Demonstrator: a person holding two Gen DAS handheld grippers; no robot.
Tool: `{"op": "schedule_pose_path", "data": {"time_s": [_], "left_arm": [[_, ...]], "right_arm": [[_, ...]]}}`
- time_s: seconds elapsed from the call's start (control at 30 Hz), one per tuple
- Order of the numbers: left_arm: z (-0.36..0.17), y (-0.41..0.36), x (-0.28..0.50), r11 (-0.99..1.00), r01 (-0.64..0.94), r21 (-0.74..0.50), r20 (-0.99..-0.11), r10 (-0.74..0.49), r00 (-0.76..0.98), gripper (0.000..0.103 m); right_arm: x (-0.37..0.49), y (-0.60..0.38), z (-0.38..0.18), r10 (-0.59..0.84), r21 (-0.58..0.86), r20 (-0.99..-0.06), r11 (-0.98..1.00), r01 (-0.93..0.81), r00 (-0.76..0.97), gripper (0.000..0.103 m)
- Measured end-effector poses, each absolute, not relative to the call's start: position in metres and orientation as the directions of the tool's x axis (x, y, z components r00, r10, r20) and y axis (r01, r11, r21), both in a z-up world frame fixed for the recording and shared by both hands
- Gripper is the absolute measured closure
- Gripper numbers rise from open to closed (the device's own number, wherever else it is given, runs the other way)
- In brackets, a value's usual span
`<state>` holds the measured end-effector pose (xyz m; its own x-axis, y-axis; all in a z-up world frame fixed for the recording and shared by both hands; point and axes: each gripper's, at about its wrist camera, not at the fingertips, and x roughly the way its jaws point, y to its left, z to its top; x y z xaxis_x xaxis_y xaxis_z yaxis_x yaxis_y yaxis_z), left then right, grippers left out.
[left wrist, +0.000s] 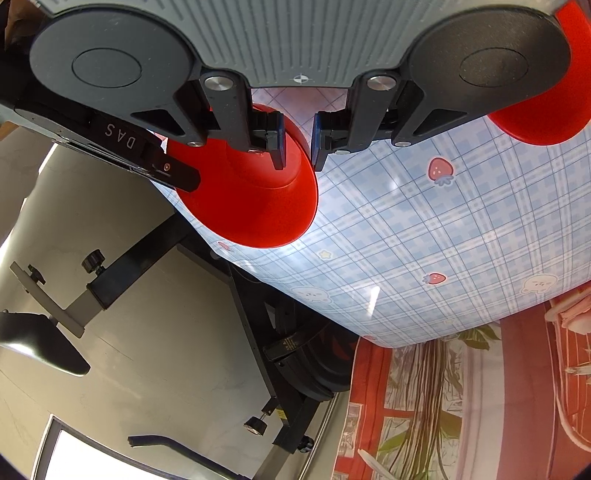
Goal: Organize plates and bowls
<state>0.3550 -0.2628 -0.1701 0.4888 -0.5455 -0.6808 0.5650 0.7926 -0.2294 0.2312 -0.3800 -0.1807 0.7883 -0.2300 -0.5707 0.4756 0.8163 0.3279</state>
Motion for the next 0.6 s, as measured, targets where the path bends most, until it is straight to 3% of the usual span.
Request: {"op": "schedule_pose_path", "data": {"time_s": [0.6], "left_arm": [[-0.130,-0.158,0.345,0.862,0.426,-0.274,-0.614,-0.498,0.613,0.088]], "right_arm": [[0.268,-0.288,-0.139,-0.099,0.307,-0.564,0.896,0.320,0.820,0.096]]}}
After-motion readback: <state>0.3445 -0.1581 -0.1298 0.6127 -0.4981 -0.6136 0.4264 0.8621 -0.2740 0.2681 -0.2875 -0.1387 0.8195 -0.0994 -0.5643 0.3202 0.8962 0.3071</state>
